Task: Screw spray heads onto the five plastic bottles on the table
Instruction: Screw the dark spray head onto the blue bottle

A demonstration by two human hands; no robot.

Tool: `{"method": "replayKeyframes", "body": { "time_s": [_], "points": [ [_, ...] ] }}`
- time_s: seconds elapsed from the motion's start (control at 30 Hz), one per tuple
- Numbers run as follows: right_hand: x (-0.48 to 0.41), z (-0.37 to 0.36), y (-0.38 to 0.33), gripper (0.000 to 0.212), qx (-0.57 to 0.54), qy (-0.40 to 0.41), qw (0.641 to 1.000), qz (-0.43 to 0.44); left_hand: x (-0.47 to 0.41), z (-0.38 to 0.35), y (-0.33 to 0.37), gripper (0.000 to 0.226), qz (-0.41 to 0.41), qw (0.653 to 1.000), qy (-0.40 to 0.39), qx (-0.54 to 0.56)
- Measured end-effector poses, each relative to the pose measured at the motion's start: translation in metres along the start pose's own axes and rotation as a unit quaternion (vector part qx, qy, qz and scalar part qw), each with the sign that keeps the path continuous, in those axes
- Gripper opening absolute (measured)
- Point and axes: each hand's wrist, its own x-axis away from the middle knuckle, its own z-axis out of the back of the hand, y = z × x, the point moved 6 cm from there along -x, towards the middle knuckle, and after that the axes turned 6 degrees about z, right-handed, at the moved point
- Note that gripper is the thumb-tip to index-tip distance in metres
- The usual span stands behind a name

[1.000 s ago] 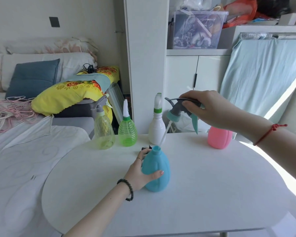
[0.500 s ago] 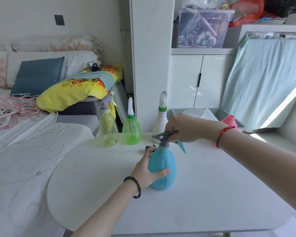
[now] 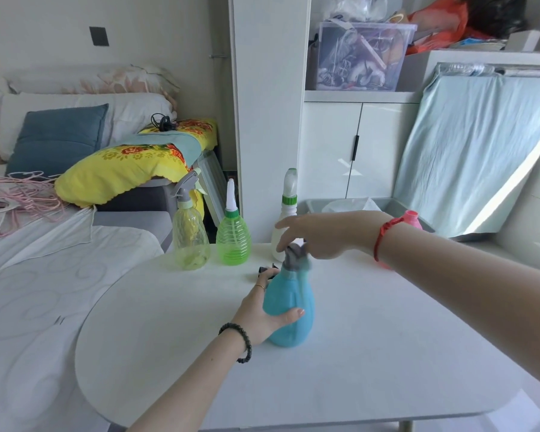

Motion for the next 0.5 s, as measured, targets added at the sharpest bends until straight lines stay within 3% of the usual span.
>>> {"method": "replayKeyframes", "body": {
  "time_s": [0.13,0.2,0.27,0.4,0.5],
  "points": [
    [-0.007,0.0,-0.005,0.032,0.078,0.035,0.996,0.006,-0.001,0.0,-0.001,0.069,-0.007,1.0,0.002,0.003],
    [-0.013,-0.002,-0.004,0.034,0.078,0.06,0.995,0.0,0.0,-0.001,0.0,0.063,-0.005,1.0,-0.005,0.005],
    [-0.018,-0.006,-0.005,0.03,0.155,0.042,0.987,0.015,0.0,-0.001,0.001,0.06,-0.004,1.0,-0.009,0.001],
    [-0.008,0.006,0.008,0.059,0.142,0.119,0.982,0.04,0.0,0.0,0.003,0.057,-0.014,1.0,-0.004,0.0],
    [-0.009,0.003,0.007,0.033,0.201,0.094,0.971,0.083,0.0,0.0,0.003,0.058,-0.012,1.0,-0.004,0.006]
  ]
}}
